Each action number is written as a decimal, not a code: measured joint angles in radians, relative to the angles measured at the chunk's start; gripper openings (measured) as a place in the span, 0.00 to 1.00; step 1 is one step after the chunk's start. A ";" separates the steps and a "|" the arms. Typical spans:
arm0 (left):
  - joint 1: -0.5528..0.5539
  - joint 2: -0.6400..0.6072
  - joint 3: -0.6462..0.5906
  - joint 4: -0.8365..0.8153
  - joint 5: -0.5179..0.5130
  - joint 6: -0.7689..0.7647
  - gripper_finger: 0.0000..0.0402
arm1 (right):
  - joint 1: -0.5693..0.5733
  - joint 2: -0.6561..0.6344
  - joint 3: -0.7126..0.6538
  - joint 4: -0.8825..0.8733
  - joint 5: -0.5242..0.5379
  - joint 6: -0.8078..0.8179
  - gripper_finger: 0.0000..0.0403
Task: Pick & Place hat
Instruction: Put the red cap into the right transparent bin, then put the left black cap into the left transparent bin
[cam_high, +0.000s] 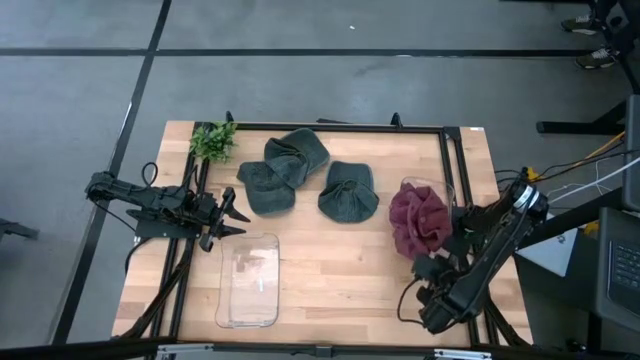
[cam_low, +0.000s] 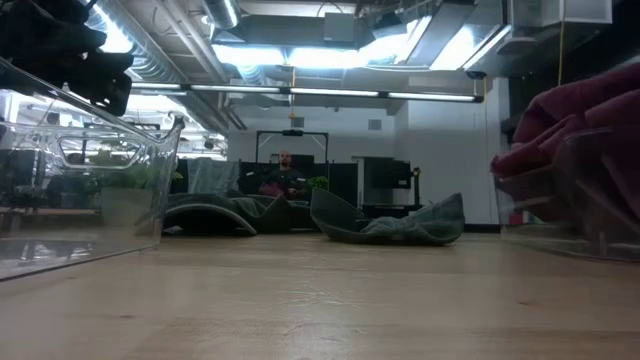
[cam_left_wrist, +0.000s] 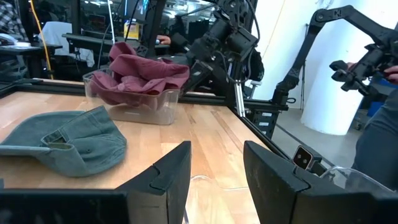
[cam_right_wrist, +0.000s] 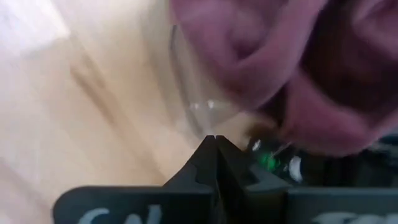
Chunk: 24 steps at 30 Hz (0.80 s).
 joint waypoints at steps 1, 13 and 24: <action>0.000 0.000 0.000 0.000 0.000 0.000 0.36 | 0.000 -0.012 -0.013 -0.003 0.020 0.001 0.01; 0.000 0.000 0.000 0.000 0.000 0.000 0.36 | -0.025 -0.228 -0.210 0.035 0.059 0.056 0.01; 0.000 0.000 0.000 0.000 0.000 0.000 0.36 | -0.036 -0.492 -0.224 0.149 -0.014 0.057 0.01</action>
